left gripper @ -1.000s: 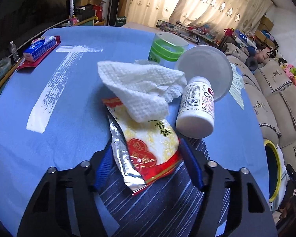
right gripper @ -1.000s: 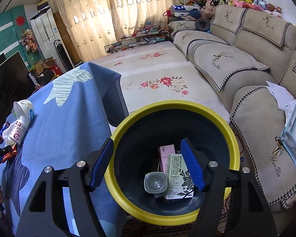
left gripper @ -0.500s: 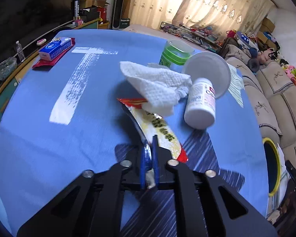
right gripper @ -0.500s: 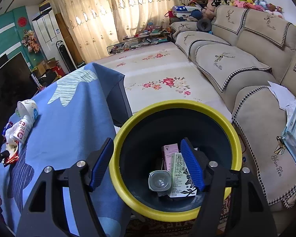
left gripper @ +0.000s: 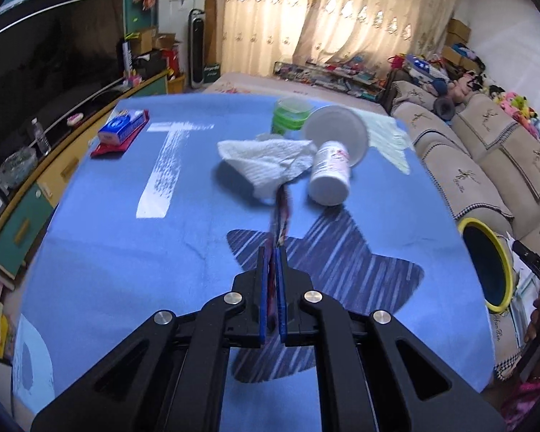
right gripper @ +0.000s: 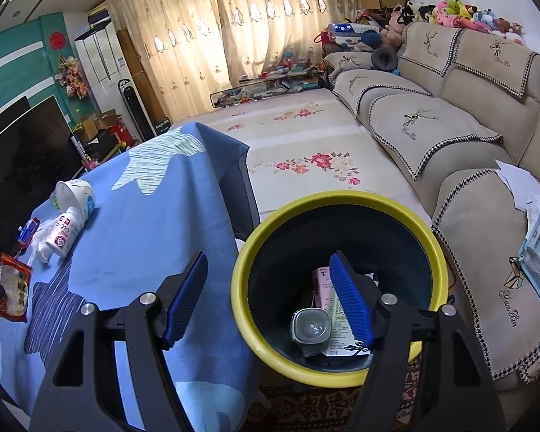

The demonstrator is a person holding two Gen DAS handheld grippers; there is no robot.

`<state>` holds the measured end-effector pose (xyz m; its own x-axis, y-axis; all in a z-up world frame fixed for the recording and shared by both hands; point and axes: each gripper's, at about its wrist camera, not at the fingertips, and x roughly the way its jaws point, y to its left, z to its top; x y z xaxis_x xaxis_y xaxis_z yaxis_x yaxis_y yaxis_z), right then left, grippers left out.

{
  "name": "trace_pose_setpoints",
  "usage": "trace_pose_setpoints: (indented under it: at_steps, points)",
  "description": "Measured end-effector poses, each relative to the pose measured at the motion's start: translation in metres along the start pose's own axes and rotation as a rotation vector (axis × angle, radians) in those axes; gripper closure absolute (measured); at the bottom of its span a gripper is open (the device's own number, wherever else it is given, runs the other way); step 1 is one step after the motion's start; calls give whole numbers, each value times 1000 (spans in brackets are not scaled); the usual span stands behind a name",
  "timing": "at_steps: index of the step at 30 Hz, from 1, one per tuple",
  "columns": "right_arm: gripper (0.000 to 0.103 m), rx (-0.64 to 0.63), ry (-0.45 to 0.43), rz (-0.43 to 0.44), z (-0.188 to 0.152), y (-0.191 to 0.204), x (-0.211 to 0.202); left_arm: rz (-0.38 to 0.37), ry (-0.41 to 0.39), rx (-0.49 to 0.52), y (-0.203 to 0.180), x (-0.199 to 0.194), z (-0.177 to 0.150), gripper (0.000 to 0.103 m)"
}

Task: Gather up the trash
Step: 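Pinch the red snack wrapper with the left gripper and lift it, then carry the snack wrapper with the left gripper over the bin and release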

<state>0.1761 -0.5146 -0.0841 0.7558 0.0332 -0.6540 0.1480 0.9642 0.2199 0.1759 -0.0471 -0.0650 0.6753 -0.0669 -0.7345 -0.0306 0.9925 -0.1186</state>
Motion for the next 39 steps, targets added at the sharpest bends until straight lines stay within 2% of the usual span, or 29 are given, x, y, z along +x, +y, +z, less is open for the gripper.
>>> trace_pose_setpoints:
  at_steps: [7,14,20,26,30,34,39]
  points:
    - [36,24,-15,-8,-7,-13,-12,-35,-16,49,-25,-8,5,101]
    - [36,68,-28,-28,-11,-41,-19,-82,-35,129,-68,-11,15,101]
    - [36,98,-35,-73,-15,-68,-26,-158,-54,221,-124,-9,27,101]
    - [36,143,-47,-118,-19,-97,-36,-269,-51,331,-195,1,39,101]
    - [36,160,-43,-140,-24,-109,-40,-367,-26,404,-251,14,45,101]
    - [36,175,-35,-154,-29,-119,-40,-435,10,451,-298,31,46,101]
    - [36,195,-26,-168,-33,-131,-40,-470,60,494,-343,58,44,101]
